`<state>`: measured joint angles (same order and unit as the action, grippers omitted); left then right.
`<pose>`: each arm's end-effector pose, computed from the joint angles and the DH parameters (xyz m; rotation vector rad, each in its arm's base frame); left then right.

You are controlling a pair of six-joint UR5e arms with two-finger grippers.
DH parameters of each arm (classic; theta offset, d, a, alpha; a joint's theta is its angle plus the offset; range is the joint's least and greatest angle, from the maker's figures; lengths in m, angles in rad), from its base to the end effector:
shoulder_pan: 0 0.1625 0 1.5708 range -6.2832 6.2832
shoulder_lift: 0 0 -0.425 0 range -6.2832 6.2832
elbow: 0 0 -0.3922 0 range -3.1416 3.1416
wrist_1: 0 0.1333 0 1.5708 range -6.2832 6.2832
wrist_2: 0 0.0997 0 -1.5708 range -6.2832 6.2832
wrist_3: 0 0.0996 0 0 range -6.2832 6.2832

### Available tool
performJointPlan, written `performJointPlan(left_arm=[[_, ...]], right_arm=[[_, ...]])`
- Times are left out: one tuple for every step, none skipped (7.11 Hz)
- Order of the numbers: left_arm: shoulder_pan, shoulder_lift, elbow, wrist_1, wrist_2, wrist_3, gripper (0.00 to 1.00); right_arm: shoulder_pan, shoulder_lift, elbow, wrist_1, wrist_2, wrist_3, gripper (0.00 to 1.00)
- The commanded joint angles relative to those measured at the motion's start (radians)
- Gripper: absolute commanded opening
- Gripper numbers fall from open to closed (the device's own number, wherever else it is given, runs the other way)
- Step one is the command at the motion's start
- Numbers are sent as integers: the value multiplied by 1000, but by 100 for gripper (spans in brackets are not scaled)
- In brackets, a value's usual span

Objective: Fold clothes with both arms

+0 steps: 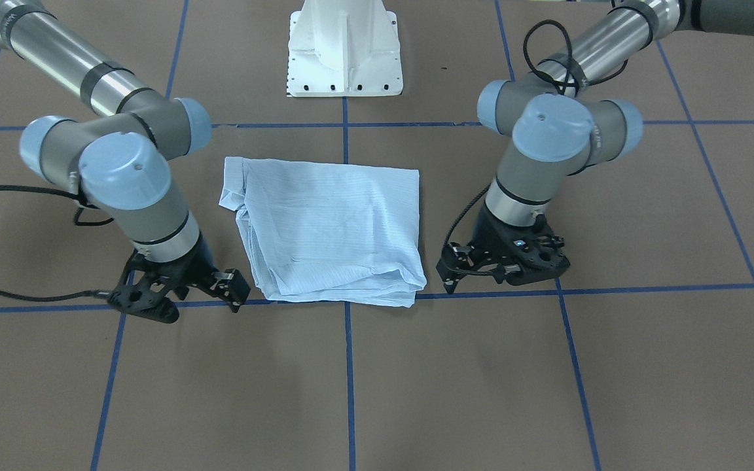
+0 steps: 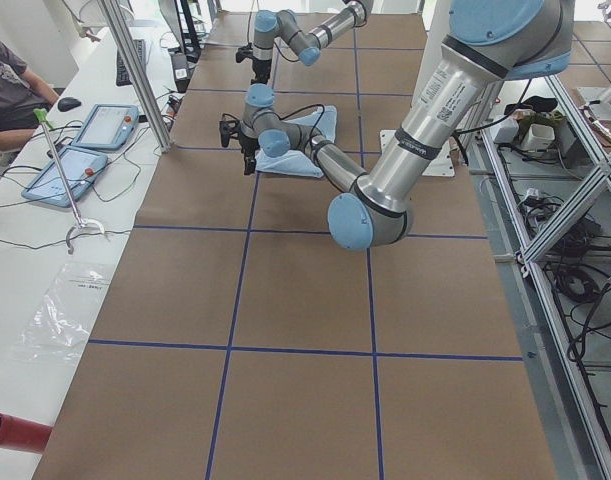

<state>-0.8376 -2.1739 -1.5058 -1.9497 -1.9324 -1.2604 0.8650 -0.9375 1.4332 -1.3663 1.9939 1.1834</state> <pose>0.4039 -0.5950 0.2890 0.2111 0.9470 -0.3197 -0.4040 -0.6165 0.3237 0.0757 -0.7989 0.3037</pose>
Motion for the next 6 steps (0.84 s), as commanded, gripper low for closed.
performJointPlan(left_arm=[[-162, 119, -71, 27, -75, 302, 100], [-225, 150, -95, 70, -98, 452, 100], [-307, 205, -132, 113, -138, 608, 100], [-401, 254, -143, 145, -184, 806, 100], [-491, 308, -142, 153, -232, 984, 100], [-582, 369, -139, 153, -264, 1153, 100]], right_arm=[[153, -56, 38, -142, 81, -347, 100], [236, -95, 53, -190, 127, -534, 100], [309, -136, 50, -209, 179, -696, 100], [375, -188, 53, -208, 210, -823, 100], [447, -242, 47, -208, 267, -976, 100], [509, -280, 43, -220, 323, -1124, 100]])
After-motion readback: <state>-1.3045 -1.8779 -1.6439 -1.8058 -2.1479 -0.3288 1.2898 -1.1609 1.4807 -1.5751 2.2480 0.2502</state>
